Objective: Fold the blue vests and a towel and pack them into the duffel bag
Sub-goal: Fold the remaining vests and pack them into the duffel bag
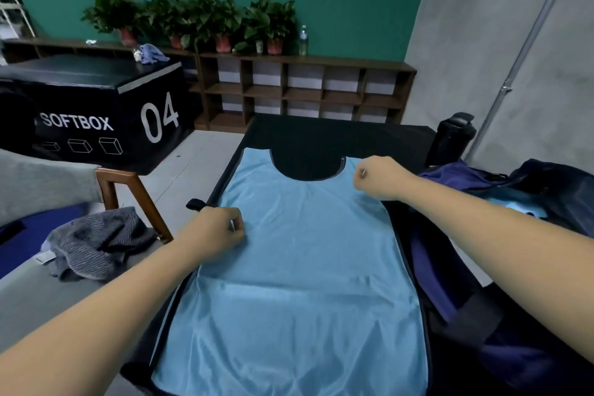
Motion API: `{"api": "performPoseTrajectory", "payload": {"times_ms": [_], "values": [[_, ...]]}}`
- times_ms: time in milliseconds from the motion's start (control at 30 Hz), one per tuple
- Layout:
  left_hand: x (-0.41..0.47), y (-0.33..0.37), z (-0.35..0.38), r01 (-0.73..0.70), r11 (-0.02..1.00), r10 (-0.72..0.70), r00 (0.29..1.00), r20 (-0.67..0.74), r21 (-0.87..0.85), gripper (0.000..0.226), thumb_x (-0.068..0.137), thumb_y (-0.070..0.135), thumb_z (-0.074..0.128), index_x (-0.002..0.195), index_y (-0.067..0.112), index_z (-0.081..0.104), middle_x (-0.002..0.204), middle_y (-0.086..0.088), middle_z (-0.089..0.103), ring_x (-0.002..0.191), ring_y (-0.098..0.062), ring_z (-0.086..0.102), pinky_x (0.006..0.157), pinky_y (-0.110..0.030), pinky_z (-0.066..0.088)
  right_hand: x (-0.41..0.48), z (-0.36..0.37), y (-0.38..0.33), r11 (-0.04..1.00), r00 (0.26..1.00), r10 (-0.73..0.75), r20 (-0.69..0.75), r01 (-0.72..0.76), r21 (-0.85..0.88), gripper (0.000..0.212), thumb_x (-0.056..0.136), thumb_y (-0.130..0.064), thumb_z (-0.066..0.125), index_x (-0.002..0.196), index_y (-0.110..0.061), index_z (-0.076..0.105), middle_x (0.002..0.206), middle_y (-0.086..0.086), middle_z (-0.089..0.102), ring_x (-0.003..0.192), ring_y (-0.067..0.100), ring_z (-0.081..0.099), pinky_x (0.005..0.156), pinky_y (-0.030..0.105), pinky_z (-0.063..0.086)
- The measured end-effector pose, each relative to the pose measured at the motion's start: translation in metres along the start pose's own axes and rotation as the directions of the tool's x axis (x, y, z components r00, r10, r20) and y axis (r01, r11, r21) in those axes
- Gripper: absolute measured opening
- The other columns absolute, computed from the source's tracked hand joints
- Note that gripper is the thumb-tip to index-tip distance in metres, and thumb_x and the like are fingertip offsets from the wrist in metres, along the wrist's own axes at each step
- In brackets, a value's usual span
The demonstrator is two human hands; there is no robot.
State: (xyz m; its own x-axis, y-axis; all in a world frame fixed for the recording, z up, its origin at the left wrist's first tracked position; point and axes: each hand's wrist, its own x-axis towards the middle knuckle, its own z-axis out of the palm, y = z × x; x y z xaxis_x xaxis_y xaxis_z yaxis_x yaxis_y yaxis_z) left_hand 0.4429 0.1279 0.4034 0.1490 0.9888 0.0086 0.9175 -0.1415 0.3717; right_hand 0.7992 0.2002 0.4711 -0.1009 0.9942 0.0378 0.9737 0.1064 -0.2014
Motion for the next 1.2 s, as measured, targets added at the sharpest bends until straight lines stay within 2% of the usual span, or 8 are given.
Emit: {"api": "performPoseTrajectory", "payload": {"times_ms": [200, 333, 467, 633, 833, 1000, 1100, 1200], "values": [[0.020, -0.002, 0.015, 0.025, 1.000, -0.025, 0.999, -0.029, 0.007, 0.013, 0.094, 0.030, 0.065, 0.083, 0.025, 0.060, 0.079, 0.006, 0.067, 0.074, -0.016, 0.064, 0.068, -0.039, 0.058, 0.095, 0.013, 0.034, 0.992, 0.991, 0.113, 0.074, -0.108, -0.067, 0.023, 0.096, -0.012, 0.056, 0.109, 0.002, 0.069, 0.112, 0.018, 0.072, 0.103, 0.034, 0.069, 0.083, 0.042, 0.056], [0.030, 0.002, 0.022, 0.041, 0.998, -0.039, 0.999, -0.032, 0.057, 0.017, 0.096, 0.034, 0.063, 0.085, 0.022, 0.058, 0.077, 0.004, 0.064, 0.071, -0.017, 0.061, 0.058, -0.033, 0.046, 0.134, 0.028, 0.054, 0.980, 0.980, 0.186, 0.068, -0.180, -0.081, 0.033, 0.096, -0.013, 0.059, 0.129, -0.011, 0.058, 0.128, 0.011, 0.062, 0.113, 0.031, 0.060, 0.090, 0.043, 0.056], [0.034, 0.003, 0.023, 0.065, 0.996, -0.063, 0.998, -0.024, 0.053, 0.023, 0.096, 0.040, 0.064, 0.083, 0.023, 0.056, 0.077, 0.003, 0.065, 0.072, -0.018, 0.063, 0.060, -0.033, 0.047, 0.162, 0.040, 0.067, 0.970, 0.967, 0.243, 0.079, -0.240, -0.047, 0.053, 0.096, -0.017, 0.060, 0.148, -0.014, 0.047, 0.140, 0.011, 0.054, 0.126, 0.034, 0.055, 0.107, 0.050, 0.049], [0.037, 0.003, 0.025, 0.068, 0.996, -0.066, 0.997, -0.035, 0.057, 0.030, 0.096, 0.043, 0.063, 0.078, 0.023, 0.051, 0.074, 0.003, 0.062, 0.069, -0.018, 0.059, 0.058, -0.032, 0.043, 0.176, 0.047, 0.072, 0.954, 0.946, 0.298, 0.126, -0.293, -0.058, 0.047, 0.097, -0.027, 0.061, 0.142, -0.022, 0.048, 0.134, 0.007, 0.061, 0.127, 0.034, 0.056, 0.115, 0.051, 0.035], [0.037, 0.005, 0.025, 0.067, 0.997, -0.065, 0.997, -0.038, 0.042, 0.031, 0.095, 0.043, 0.063, 0.076, 0.023, 0.049, 0.073, 0.003, 0.060, 0.065, -0.016, 0.054, 0.059, -0.032, 0.042, 0.173, 0.042, 0.066, 0.956, 0.962, 0.266, 0.059, -0.256, -0.142, 0.009, 0.090, -0.019, 0.061, 0.094, -0.015, 0.068, 0.092, 0.004, 0.071, 0.099, 0.028, 0.066, 0.108, 0.052, 0.033], [0.034, 0.003, 0.023, 0.064, 0.998, -0.063, 0.997, -0.045, 0.022, 0.029, 0.095, 0.041, 0.063, 0.077, 0.023, 0.050, 0.073, 0.002, 0.061, 0.068, -0.019, 0.058, 0.060, -0.034, 0.046, 0.137, 0.015, 0.043, 0.973, 0.992, 0.099, 0.079, -0.080, -0.218, 0.010, 0.092, -0.023, 0.059, 0.091, -0.013, 0.061, 0.092, 0.005, 0.068, 0.095, 0.028, 0.067, 0.086, 0.043, 0.043], [0.031, 0.002, 0.022, 0.054, 0.998, -0.054, 0.998, -0.045, 0.011, 0.026, 0.095, 0.038, 0.065, 0.078, 0.023, 0.052, 0.072, 0.002, 0.062, 0.068, -0.018, 0.059, 0.061, -0.036, 0.049, 0.099, 0.008, 0.023, 0.987, 0.996, -0.024, 0.086, 0.037, -0.154, 0.014, 0.091, -0.025, 0.061, 0.092, -0.012, 0.057, 0.094, 0.008, 0.066, 0.076, 0.025, 0.059, 0.065, 0.039, 0.045], [0.030, 0.002, 0.022, 0.042, 0.999, -0.041, 0.998, -0.045, 0.009, 0.023, 0.095, 0.036, 0.066, 0.079, 0.023, 0.054, 0.073, 0.000, 0.063, 0.071, -0.019, 0.063, 0.065, -0.040, 0.054, 0.048, 0.007, 0.005, 0.987, 0.991, -0.107, 0.074, 0.115, -0.113, 0.012, 0.088, -0.026, 0.060, 0.085, -0.019, 0.051, 0.084, 0.003, 0.064, 0.070, 0.023, 0.058, 0.060, 0.040, 0.044]]}}
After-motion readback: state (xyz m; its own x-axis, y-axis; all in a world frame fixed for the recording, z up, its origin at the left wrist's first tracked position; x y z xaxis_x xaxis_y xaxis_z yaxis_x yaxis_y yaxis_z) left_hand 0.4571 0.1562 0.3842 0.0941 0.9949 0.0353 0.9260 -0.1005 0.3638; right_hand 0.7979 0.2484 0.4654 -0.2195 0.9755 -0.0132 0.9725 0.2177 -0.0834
